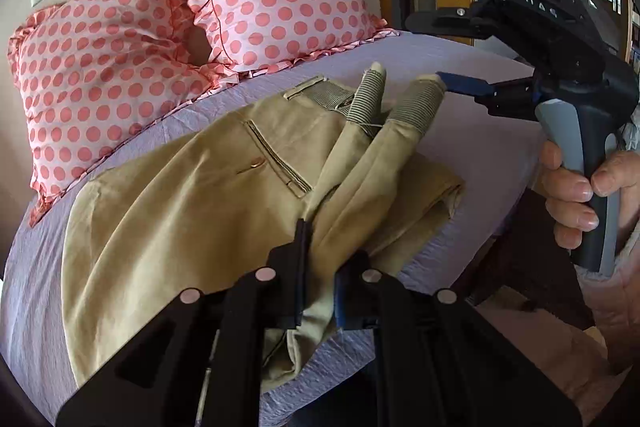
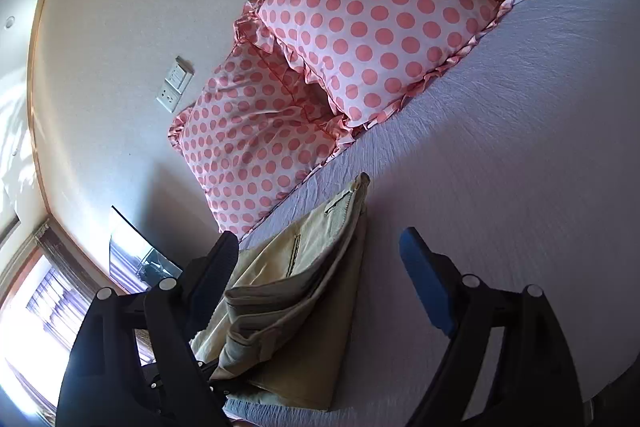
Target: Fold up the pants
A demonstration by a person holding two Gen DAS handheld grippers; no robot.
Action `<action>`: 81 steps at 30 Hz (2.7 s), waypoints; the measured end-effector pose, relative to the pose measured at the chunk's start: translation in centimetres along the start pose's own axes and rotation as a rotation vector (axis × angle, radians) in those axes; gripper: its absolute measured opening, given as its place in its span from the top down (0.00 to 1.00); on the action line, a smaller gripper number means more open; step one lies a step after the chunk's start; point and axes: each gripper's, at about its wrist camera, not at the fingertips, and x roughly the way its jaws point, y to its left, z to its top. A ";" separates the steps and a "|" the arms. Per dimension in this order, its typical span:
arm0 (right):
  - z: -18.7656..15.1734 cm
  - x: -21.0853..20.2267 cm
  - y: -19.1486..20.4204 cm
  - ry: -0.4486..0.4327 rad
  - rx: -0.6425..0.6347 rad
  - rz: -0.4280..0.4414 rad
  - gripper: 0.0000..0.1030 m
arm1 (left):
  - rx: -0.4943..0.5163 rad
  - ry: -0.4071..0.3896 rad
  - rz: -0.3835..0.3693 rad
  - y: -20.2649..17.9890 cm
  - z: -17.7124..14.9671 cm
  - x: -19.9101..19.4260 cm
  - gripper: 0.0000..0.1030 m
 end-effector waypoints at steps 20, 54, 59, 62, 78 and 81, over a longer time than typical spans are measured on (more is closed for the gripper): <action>-2.2 8.4 2.5 0.361 -0.150 -0.120 0.38 | -0.597 -0.049 0.067 17.3 -3.3 -6.5 0.05; 6.6 15.2 3.4 0.387 -0.091 0.076 0.88 | -0.689 0.064 -0.090 25.6 5.1 3.1 0.94; 10.3 18.2 1.5 0.285 -0.061 -0.064 0.88 | -0.711 0.047 -0.017 27.8 8.3 8.2 0.93; 10.2 20.4 -0.2 0.327 -0.086 -0.309 0.73 | -0.755 0.149 0.049 28.8 7.6 11.7 0.81; 5.2 16.5 1.2 0.380 -0.008 -0.118 0.18 | -0.690 0.156 -0.107 20.3 4.9 8.1 0.23; 5.0 15.2 2.4 0.368 -0.012 -0.160 0.17 | -0.628 0.158 0.008 18.9 4.8 7.8 0.23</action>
